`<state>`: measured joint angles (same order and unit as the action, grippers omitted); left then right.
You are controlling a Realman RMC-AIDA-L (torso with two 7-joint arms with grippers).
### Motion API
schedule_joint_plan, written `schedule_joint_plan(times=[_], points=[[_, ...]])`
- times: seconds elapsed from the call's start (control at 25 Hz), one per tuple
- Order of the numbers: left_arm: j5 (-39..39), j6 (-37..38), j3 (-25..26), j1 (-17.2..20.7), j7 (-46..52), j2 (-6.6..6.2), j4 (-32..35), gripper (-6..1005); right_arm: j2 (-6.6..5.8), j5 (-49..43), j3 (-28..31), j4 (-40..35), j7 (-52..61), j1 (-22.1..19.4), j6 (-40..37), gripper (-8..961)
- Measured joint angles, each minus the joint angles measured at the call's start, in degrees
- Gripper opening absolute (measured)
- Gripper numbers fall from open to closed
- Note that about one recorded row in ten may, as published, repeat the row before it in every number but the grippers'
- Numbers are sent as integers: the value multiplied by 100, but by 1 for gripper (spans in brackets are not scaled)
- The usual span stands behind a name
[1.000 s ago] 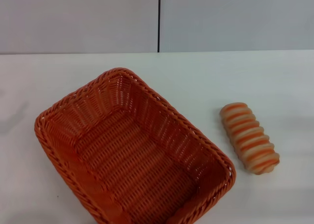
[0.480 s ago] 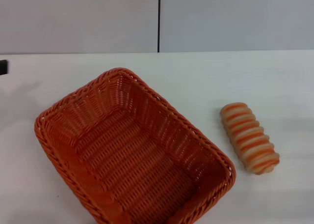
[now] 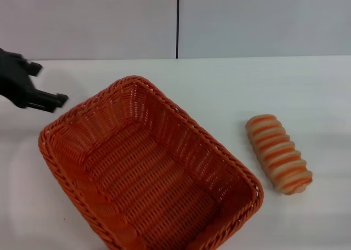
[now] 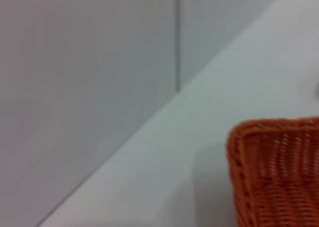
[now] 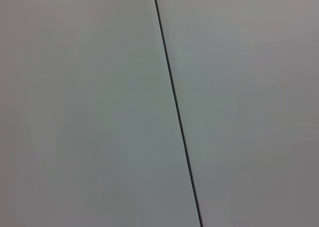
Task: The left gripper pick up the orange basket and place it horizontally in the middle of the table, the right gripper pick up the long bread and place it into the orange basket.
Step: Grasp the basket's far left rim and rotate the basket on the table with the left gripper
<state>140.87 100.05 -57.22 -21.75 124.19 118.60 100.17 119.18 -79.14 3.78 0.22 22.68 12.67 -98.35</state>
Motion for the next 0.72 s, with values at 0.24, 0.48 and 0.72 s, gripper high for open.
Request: schedule_joint_plan(times=[0.24, 0.48, 0.72], points=[[173, -247, -813, -25, 405, 15, 3, 795, -7, 4, 0, 54, 0, 6, 0, 785], [326, -746, -1425, 112, 703, 15, -64, 787, -9, 4, 0, 51, -1, 7, 11, 785], [540, -1353, -1993, 338, 751, 14, -252, 780, -17, 4, 0, 34, -12, 40, 65, 785]])
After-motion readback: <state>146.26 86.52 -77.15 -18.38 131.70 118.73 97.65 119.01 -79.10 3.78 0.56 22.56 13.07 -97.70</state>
